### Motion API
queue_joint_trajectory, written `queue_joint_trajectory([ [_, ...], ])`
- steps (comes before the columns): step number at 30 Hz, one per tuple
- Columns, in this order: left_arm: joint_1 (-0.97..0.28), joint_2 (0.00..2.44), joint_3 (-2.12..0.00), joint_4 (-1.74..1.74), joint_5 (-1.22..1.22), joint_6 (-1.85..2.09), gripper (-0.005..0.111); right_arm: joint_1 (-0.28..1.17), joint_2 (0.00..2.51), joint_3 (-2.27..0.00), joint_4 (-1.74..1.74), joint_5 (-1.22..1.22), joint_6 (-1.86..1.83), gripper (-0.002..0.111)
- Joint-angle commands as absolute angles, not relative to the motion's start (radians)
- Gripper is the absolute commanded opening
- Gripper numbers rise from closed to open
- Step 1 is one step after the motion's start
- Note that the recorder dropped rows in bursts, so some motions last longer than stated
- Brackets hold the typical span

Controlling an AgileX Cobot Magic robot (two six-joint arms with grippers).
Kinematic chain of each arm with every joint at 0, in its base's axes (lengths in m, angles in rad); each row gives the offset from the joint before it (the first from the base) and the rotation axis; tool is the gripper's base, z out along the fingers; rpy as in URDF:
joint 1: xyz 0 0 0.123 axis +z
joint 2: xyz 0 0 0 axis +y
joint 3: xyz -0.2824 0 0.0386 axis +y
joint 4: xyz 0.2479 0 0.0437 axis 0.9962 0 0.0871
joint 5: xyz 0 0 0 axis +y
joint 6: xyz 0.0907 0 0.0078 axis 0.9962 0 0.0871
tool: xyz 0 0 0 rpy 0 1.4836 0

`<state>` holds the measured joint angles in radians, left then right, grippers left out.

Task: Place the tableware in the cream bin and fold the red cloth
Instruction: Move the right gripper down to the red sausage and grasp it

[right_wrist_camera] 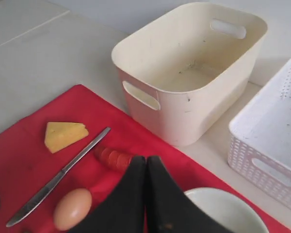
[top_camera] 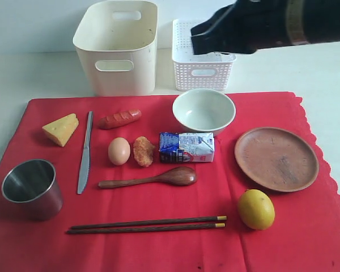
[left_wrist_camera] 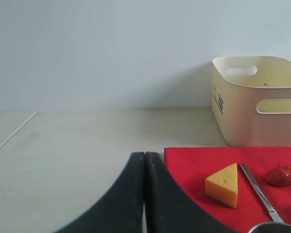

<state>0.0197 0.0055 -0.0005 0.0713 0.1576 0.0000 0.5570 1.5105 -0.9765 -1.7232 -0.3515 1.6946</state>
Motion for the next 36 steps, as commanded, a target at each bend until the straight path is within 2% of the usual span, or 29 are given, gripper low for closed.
queue_joint_trajectory([
  [1,0.022,0.000,0.000,0.074,0.155,0.000,0.000,0.623,1.663,-1.108,-1.744,-0.283,1.707,0.000],
  [4,0.022,0.000,0.000,0.074,0.155,0.000,0.000,0.634,1.764,-1.190,-1.744,-0.249,1.673,0.000],
  [9,0.022,0.000,0.000,0.074,0.155,0.000,0.000,0.632,1.830,-1.220,-1.744,0.126,1.567,0.000],
  [13,0.022,0.000,0.000,0.074,0.155,0.000,0.000,0.629,1.808,-1.214,-1.585,0.212,1.330,0.000],
  [16,0.022,0.000,0.000,0.074,0.155,0.000,0.000,0.629,1.796,-1.235,-1.260,0.302,1.014,0.000],
  [19,0.022,0.000,0.000,0.074,0.155,0.000,0.000,0.629,1.796,-1.315,-0.863,0.540,0.599,0.000],
  [25,0.022,0.000,0.000,0.074,0.155,0.000,0.000,0.629,1.810,-1.441,0.185,0.629,-0.521,0.000],
  [27,0.022,0.000,0.000,0.074,0.155,0.000,0.000,0.629,1.843,-1.465,0.535,0.720,-0.868,0.000],
  [29,0.022,0.000,0.000,0.074,0.155,0.000,0.000,0.629,1.899,-1.491,0.736,0.856,-1.129,0.000],
  [32,0.022,0.000,0.000,0.074,0.155,0.000,0.000,0.629,1.990,-1.516,0.881,0.907,-1.297,0.000],
  [36,0.022,0.000,0.000,0.074,0.155,0.000,0.000,0.638,2.084,-1.554,0.961,0.794,-1.322,0.001],
])
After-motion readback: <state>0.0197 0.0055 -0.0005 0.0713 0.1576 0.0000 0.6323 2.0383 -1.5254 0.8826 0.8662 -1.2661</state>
